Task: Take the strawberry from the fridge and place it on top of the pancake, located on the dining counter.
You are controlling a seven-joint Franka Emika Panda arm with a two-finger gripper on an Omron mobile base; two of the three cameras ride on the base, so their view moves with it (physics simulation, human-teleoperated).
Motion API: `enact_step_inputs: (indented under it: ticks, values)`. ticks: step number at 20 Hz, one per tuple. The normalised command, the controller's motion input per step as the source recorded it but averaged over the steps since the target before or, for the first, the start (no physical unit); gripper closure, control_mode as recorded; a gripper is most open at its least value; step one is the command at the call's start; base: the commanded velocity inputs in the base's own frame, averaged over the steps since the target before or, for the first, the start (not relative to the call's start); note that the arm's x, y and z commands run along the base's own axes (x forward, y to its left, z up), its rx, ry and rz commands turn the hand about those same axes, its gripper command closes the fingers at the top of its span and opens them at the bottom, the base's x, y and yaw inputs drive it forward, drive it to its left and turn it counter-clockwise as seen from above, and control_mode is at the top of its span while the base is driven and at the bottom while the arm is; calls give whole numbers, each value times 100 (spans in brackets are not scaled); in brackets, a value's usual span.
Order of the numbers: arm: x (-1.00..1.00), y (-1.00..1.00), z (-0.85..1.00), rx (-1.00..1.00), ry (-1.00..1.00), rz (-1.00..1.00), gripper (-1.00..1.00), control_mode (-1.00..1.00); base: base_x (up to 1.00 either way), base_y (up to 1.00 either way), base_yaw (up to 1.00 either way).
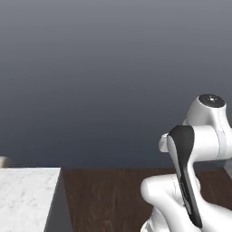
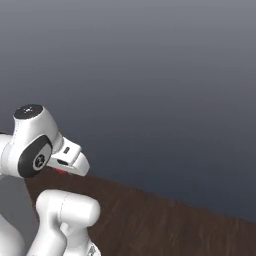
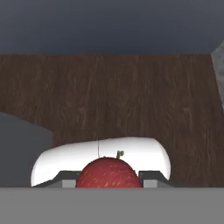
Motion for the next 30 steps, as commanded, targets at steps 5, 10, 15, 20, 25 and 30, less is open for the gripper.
enact_step_inputs:
  ticks: [5, 10, 15, 20, 25, 30]
  values:
    - [0, 0, 0, 0, 0, 0, 100, 100, 100, 0, 59]
    - [0, 0, 0, 0, 0, 0, 100, 100, 100, -9, 67]
    - [0, 0, 0, 0, 0, 0, 100, 100, 98, -33, 78]
    - [0, 0, 0, 0, 0, 0, 100, 100, 100, -41, 76]
    - [0, 0, 0, 0, 0, 0, 100, 100, 100, -28, 75]
    - [0, 0, 0, 0, 0, 0, 100, 100, 100, -23, 59]
